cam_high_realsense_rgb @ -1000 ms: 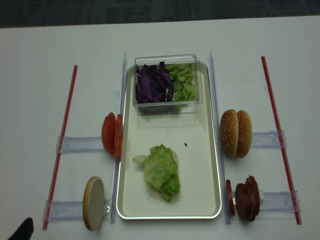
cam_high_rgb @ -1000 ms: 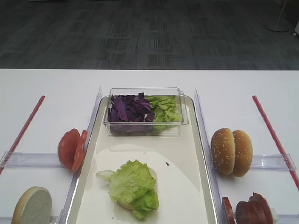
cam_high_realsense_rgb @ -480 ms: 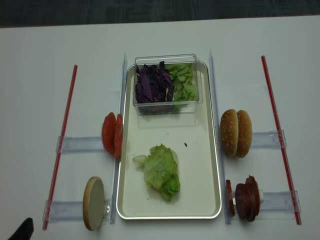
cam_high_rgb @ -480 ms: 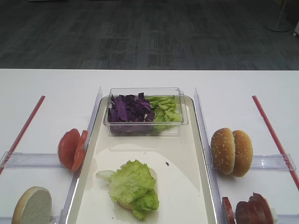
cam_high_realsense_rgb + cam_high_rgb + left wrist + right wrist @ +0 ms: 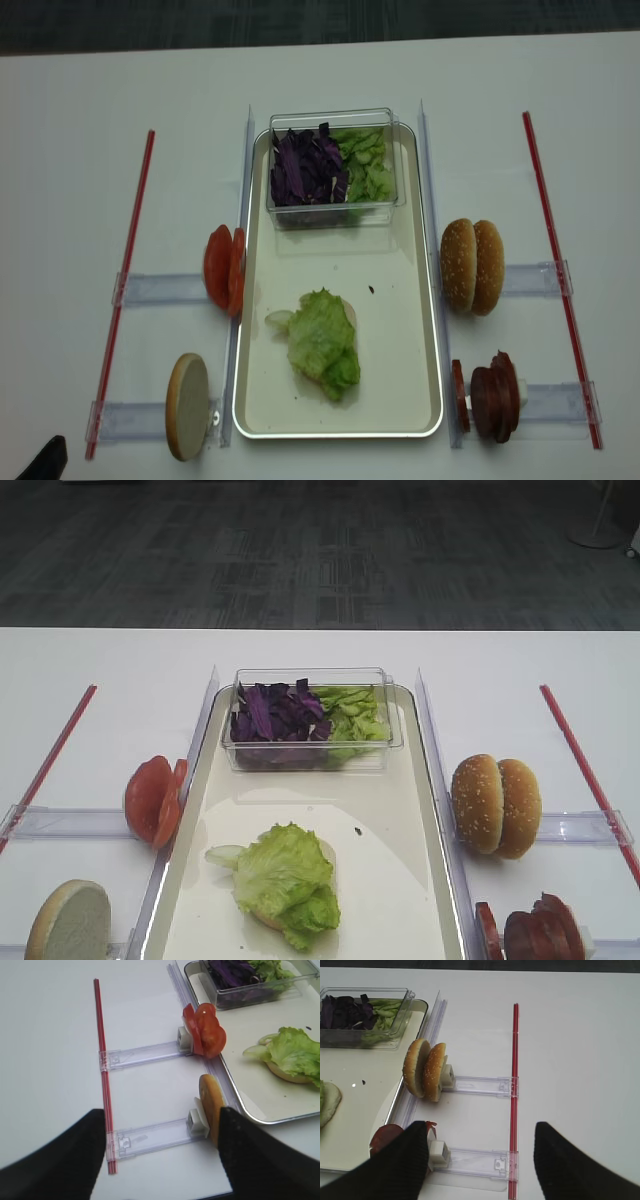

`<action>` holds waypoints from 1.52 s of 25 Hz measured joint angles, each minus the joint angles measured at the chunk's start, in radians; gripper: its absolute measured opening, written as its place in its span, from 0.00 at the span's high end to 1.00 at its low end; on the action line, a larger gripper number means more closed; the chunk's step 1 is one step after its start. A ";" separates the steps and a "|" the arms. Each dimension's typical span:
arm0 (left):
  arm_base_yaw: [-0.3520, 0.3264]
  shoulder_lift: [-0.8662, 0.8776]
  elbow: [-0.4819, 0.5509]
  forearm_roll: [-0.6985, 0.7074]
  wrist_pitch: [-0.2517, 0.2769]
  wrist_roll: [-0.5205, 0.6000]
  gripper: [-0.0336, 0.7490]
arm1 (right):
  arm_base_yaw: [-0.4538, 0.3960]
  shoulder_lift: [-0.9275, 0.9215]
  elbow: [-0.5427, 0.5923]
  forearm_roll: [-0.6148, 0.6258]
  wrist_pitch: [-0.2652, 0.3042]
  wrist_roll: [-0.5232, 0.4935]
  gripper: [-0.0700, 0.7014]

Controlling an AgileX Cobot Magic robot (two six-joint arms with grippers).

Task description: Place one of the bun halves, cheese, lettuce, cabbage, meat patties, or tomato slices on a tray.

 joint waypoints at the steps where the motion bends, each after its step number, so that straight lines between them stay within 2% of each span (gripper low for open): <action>1: 0.000 0.000 0.000 0.000 0.000 0.000 0.37 | 0.000 0.000 0.000 0.000 0.000 0.000 0.28; 38: 0.000 0.000 0.000 0.000 0.000 0.000 0.37 | 0.000 0.000 0.000 0.000 0.000 0.000 0.28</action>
